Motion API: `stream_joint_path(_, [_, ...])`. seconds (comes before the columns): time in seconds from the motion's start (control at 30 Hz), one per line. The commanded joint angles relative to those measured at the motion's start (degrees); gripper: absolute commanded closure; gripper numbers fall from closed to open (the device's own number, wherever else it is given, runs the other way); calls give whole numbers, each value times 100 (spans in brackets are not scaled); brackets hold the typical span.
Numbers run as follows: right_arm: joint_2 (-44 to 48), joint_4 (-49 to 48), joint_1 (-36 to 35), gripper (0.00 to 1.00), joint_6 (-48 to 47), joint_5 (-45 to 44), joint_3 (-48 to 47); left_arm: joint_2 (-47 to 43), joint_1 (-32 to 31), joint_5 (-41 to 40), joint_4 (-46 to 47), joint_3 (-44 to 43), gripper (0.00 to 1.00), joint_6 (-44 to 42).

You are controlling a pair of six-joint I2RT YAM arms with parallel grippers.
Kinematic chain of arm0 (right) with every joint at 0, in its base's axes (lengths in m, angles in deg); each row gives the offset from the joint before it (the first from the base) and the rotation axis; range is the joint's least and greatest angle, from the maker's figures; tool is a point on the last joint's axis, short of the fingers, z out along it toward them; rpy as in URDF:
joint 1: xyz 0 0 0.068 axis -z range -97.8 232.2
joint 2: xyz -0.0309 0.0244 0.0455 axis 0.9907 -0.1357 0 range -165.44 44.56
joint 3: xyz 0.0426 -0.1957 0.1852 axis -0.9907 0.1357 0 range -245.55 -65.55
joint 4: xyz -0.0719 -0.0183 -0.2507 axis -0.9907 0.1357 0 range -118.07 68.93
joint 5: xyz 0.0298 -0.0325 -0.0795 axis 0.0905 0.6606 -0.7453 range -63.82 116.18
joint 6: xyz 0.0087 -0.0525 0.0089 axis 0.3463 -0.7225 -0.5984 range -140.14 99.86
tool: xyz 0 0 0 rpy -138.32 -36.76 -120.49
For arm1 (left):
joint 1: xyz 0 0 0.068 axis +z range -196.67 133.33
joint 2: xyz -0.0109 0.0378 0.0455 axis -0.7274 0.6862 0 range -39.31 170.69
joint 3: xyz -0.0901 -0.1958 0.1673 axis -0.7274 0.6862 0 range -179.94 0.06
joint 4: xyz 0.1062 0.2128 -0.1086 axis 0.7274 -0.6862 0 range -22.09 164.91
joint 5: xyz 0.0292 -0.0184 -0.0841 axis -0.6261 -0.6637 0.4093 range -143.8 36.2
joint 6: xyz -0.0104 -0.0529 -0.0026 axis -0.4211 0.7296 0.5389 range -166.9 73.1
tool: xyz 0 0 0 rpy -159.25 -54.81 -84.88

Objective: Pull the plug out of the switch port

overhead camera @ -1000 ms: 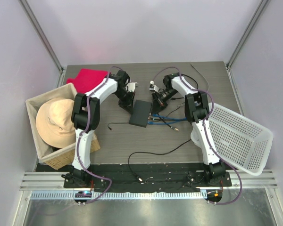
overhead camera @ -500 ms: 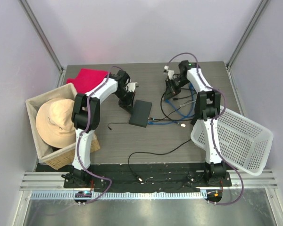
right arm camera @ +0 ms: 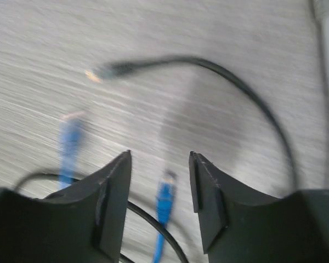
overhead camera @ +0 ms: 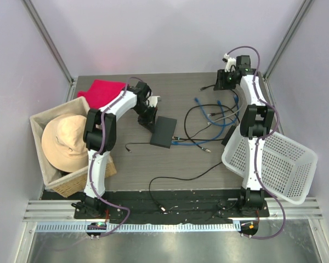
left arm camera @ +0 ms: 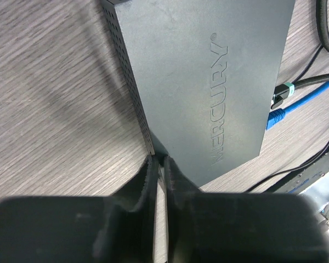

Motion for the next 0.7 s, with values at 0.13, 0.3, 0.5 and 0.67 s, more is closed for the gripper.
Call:
stream_joint_path(0.13, [810, -192, -607, 45, 540, 2404, 915, 390, -109, -315, 400, 51, 66, -331])
stream_joint_path(0.3, [1214, 442, -1223, 74, -163, 2530, 2400, 171, -30, -113, 391, -81, 63, -340])
stream_joint_path(0.5, [1584, 433, -1601, 91, -375, 2477, 3483, 12, 23, -156, 417, -143, 62, -348])
stream_joint_path(0.67, [1295, 486, -1812, 90, -411, 2319, 3379, -5, 23, -200, 452, -38, 62, -357])
